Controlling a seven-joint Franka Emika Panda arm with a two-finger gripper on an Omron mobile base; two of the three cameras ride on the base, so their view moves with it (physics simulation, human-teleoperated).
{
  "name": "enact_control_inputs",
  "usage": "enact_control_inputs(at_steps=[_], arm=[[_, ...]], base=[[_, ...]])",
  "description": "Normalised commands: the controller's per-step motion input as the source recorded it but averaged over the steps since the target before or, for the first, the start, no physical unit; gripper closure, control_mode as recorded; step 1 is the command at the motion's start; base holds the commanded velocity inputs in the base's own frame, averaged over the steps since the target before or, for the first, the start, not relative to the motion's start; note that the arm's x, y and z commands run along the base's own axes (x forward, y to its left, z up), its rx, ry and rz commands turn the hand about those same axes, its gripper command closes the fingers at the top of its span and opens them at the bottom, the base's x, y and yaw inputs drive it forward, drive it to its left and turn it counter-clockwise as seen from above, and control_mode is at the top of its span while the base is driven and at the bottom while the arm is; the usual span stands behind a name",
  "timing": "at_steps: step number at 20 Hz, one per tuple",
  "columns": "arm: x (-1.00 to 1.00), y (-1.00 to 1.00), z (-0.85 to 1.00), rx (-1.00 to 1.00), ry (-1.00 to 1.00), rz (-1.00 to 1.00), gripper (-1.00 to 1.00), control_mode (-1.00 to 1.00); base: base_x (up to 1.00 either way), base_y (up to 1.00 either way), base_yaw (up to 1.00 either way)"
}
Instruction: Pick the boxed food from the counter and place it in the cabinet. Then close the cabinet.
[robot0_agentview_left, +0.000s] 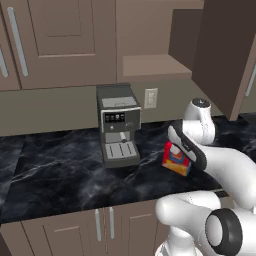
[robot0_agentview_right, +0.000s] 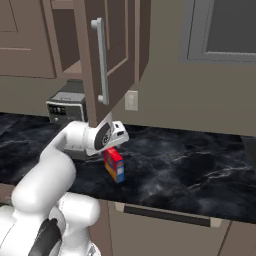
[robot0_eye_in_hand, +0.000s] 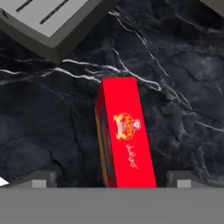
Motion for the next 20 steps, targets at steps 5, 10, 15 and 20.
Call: enact_control_inputs(at_steps=[5,10,15,20], arm=[[0.40,0.00,-0.26,0.00,0.17,0.02,-1.00,-1.00],[0.35,-0.02,-0.22,0.00,0.15,0.01,-1.00,-1.00],[0.10,-0.02,-0.41,0.00,0.08,0.00,-1.00,-1.00],[-0.11,0.00,-0.89,0.00,0.00,0.00,-1.00,-1.00]], base=[[0.00,0.00,0.00],[0.00,0.00,0.00],[0.00,0.00,0.00],[0.00,0.00,0.00]])
